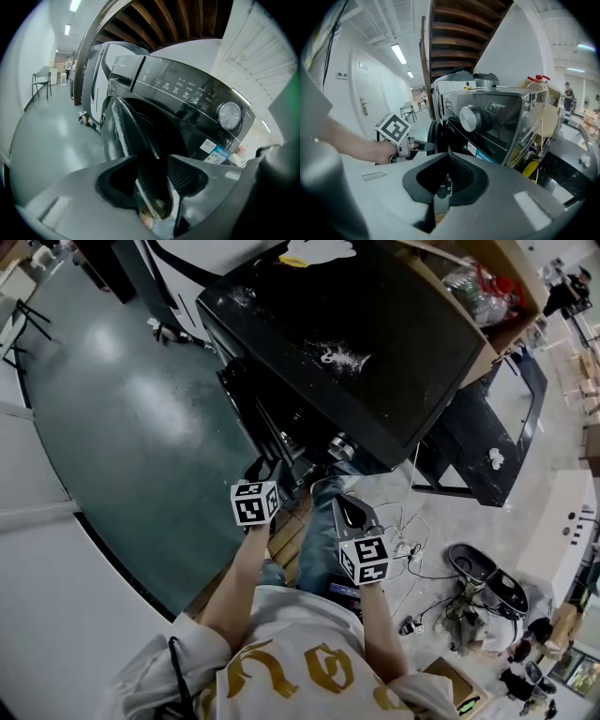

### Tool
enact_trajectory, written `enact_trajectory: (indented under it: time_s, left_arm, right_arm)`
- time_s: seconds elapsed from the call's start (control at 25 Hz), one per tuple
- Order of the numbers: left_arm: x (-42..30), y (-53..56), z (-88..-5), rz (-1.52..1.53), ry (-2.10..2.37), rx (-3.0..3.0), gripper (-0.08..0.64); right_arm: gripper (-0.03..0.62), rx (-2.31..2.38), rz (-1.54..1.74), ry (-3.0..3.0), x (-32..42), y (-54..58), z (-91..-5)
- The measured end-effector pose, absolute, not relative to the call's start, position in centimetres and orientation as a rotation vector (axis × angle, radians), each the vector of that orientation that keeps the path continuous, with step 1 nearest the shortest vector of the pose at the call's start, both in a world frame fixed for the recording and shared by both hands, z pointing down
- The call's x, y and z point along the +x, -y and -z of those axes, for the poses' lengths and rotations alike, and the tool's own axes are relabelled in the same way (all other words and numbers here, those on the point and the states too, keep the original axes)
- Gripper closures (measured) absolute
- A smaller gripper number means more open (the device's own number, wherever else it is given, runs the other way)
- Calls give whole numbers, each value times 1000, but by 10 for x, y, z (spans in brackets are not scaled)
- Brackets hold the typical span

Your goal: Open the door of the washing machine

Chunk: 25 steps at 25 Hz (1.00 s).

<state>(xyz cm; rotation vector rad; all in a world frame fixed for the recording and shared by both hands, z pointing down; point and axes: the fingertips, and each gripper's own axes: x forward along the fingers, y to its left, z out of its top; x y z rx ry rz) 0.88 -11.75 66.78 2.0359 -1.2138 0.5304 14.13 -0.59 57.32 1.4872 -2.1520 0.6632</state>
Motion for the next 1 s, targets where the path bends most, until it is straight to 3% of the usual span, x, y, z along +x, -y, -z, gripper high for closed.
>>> enact_trajectory:
  time_s: [1.0]
  left_arm:
    - [-79, 86, -669, -590, 1310, 1963, 425]
  right_arm:
    - [577, 1377, -558, 2246, 85, -3, -554]
